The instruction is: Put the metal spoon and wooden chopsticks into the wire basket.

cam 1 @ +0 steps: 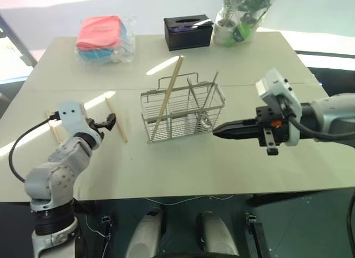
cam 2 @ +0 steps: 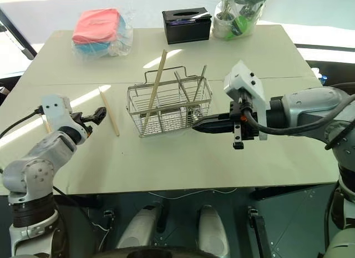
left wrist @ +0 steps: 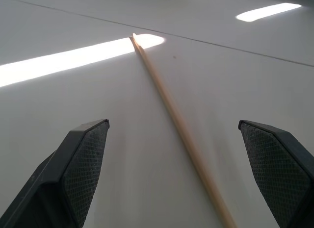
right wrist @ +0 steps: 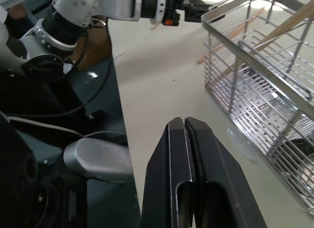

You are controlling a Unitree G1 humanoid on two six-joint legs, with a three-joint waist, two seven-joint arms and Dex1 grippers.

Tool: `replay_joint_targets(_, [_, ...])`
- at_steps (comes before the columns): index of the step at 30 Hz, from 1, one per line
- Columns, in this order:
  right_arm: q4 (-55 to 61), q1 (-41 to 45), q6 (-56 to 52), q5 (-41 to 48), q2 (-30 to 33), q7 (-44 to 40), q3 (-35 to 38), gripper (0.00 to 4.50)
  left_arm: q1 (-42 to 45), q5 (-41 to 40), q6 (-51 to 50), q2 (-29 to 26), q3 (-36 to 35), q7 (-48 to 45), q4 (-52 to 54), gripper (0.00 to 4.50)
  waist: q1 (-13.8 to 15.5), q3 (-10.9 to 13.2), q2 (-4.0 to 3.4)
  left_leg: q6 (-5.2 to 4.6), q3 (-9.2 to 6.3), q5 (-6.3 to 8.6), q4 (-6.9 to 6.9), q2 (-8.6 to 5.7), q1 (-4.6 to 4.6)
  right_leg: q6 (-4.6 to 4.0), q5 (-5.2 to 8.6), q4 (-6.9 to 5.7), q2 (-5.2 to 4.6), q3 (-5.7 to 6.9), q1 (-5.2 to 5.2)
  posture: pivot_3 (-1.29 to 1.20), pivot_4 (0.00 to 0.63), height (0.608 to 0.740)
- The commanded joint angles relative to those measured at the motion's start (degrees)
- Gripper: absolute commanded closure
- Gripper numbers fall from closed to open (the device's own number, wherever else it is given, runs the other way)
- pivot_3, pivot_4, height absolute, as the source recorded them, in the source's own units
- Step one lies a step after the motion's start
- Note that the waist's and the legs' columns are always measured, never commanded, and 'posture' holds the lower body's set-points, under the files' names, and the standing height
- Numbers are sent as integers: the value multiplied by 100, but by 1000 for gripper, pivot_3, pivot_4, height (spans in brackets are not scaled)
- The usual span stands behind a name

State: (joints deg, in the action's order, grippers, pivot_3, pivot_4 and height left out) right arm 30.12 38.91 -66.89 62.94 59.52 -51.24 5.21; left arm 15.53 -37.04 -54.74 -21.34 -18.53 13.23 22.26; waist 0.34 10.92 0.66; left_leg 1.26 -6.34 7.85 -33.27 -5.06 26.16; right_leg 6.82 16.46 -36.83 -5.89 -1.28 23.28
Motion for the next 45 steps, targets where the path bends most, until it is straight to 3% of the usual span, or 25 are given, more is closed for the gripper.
replay_joint_targets(1, [106,30,176,-117,107,-156,12,4460,111,325,19,127,176,86,83,0,38,0,0,0,0,0,0,0,0,0,0,0,0,0,0,0,150,740])
replay_joint_targets(17, [-11,284,439,-556,3,-537,-287,4460,1379,1486,47,450,577,35,-1439,0,41,0,4,-1,-4,-1,-23,-1,21,8,-4,-6,4,12,8,0,150,740])
replay_joint_targets(27, [-555,546,289,-41,-954,-51,-135,4460,1604,2294,-251,585,867,192,-2072,0,46,-1,6,-10,-7,-6,-39,-4,24,34,-18,-17,9,11,7,0,150,740])
replay_joint_targets(37, [-657,645,262,140,-1230,172,-59,4460,1600,2689,-202,680,944,46,-2220,0,42,-2,5,-7,-8,-4,-49,-4,22,39,-21,-24,7,11,5,0,150,740])
replay_joint_targets(41, [-620,655,280,48,-1088,-10,-147,4460,1782,2701,-4,834,873,-63,-2478,0,60,-3,4,-8,-8,-5,-53,-4,22,40,-22,-26,9,12,2,0,150,740])
replay_joint_targets(45, [-305,440,662,-598,-746,-303,-479,4460,1897,2802,178,886,838,-99,-2727,0,69,-4,5,-1,-11,0,-61,-8,22,43,-23,-25,10,19,-3,0,150,740])
